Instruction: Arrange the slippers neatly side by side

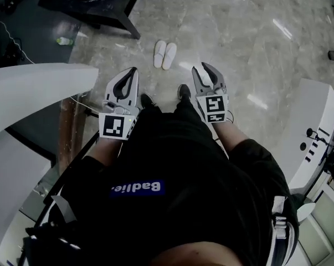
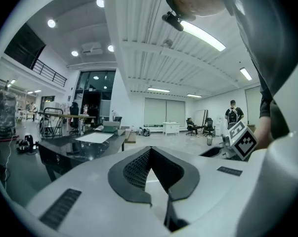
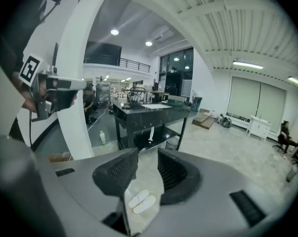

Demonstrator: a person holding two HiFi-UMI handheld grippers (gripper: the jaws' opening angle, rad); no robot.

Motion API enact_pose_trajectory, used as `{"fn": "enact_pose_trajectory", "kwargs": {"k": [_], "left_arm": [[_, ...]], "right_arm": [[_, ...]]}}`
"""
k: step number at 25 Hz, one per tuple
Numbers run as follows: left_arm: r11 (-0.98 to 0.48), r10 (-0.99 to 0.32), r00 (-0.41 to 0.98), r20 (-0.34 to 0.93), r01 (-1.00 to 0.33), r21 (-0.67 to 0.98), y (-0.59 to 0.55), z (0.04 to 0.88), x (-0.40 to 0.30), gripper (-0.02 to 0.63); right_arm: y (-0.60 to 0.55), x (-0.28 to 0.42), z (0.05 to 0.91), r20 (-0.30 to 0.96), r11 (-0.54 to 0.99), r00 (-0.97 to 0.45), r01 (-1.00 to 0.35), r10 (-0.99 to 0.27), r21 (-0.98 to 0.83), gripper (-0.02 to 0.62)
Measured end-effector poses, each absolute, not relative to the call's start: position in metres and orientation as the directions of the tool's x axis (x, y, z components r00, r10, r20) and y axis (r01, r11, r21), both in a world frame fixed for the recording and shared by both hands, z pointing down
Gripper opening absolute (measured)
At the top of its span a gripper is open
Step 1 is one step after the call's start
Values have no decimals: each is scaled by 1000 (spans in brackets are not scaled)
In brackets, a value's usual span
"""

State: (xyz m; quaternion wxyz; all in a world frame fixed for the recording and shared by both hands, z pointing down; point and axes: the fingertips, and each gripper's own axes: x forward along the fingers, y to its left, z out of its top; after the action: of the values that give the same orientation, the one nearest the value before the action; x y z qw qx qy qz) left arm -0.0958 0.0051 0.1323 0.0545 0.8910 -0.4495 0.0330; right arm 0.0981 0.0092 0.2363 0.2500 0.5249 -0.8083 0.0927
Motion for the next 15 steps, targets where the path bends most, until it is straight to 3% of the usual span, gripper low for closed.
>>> {"fn": "enact_pose_trajectory", "kwargs": {"k": [8,15], "left_arm": [[-693,-721,693,12,-720,-29,5,58,-96,-14],[-708,-706,708,-8,-706,11,14,23,-56,-14]], "right_arm": [[27,38,122,360,358,-315,-932,-878,58,122],[31,41,85,309,349,-312,-934,-898,71,0]]}}
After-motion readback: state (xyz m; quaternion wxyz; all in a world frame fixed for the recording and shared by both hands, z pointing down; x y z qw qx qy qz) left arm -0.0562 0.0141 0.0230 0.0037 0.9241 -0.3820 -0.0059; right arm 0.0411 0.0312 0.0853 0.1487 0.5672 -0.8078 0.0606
